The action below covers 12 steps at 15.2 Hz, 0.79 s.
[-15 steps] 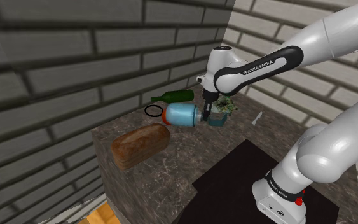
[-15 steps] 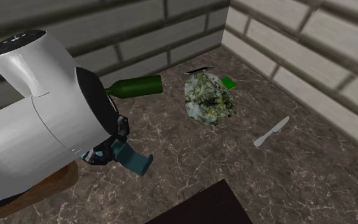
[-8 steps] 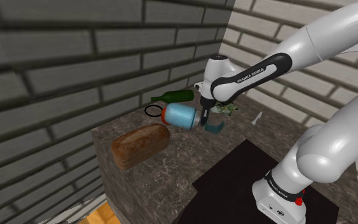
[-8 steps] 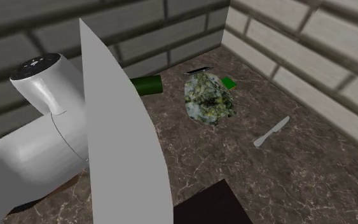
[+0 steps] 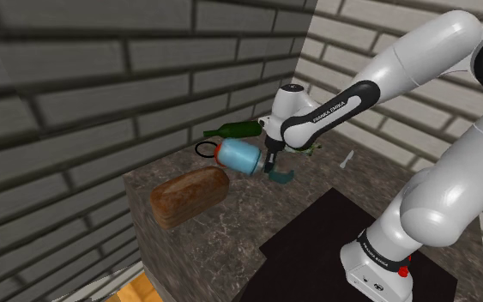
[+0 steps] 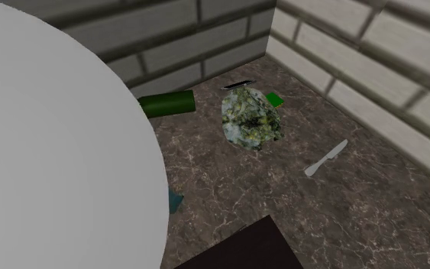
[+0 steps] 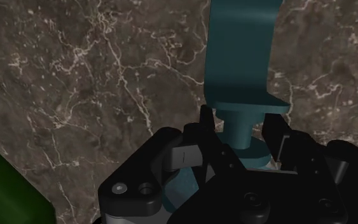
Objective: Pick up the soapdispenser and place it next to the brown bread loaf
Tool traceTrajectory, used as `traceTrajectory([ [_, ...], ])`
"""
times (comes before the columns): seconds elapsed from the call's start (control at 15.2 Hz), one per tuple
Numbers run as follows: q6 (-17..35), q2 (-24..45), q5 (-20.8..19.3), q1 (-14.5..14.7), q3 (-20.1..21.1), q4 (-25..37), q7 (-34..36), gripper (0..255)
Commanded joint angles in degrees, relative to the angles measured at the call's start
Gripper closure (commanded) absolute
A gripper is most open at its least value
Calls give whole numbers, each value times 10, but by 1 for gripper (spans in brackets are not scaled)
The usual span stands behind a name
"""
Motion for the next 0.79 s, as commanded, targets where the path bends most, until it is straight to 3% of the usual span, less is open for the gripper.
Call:
traceTrajectory([
  [0.0,-7,24,-4,-4,-3,-6,5,255],
  [0.26,22,51,-11,-4,-5,-8,12,255],
  [0.73,22,51,-11,-3,-5,-8,12,255],
])
